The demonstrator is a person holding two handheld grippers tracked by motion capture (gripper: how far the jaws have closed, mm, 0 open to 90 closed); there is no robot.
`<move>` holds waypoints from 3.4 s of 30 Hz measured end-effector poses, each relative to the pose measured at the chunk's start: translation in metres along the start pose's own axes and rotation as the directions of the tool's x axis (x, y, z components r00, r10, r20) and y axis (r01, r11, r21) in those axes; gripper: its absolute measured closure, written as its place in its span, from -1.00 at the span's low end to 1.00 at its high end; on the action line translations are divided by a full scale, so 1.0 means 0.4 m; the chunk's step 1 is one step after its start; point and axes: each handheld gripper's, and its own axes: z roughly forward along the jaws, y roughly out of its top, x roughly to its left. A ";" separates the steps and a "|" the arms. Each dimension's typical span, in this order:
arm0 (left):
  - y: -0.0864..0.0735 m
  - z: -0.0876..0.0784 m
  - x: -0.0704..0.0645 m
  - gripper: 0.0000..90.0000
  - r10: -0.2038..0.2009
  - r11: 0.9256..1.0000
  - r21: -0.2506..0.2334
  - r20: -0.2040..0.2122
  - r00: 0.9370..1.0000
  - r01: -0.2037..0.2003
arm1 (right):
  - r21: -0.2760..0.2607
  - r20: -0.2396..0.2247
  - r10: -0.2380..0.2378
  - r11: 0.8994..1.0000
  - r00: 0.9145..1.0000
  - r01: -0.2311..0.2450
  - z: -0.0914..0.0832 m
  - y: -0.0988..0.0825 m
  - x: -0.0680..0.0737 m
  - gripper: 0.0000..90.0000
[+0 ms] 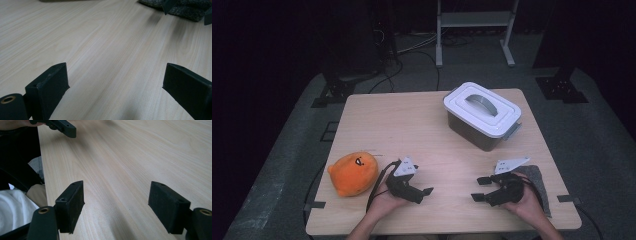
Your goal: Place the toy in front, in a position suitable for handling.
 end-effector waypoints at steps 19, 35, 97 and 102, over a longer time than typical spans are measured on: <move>0.051 -0.102 -0.005 -0.86 0.066 0.993 -0.096 -0.012 0.998 -0.067 | 0.006 0.002 -0.011 1.000 1.000 0.011 0.001 0.002 0.009 -0.39; 0.062 -0.241 0.050 -0.85 0.087 0.986 -0.133 -0.097 0.991 -0.100 | 0.011 -0.004 -0.013 1.000 1.000 0.013 0.003 0.002 0.009 -0.39; -0.142 -0.450 0.248 -0.65 -0.052 0.993 -0.115 -0.215 0.975 0.027 | 0.025 -0.027 -0.024 0.999 0.999 0.025 0.009 0.002 0.014 -0.39; -0.158 -0.449 0.258 -0.58 -0.059 0.993 -0.112 -0.216 0.975 0.035 | 0.026 -0.028 -0.024 0.999 0.999 0.025 0.009 0.002 0.014 -0.39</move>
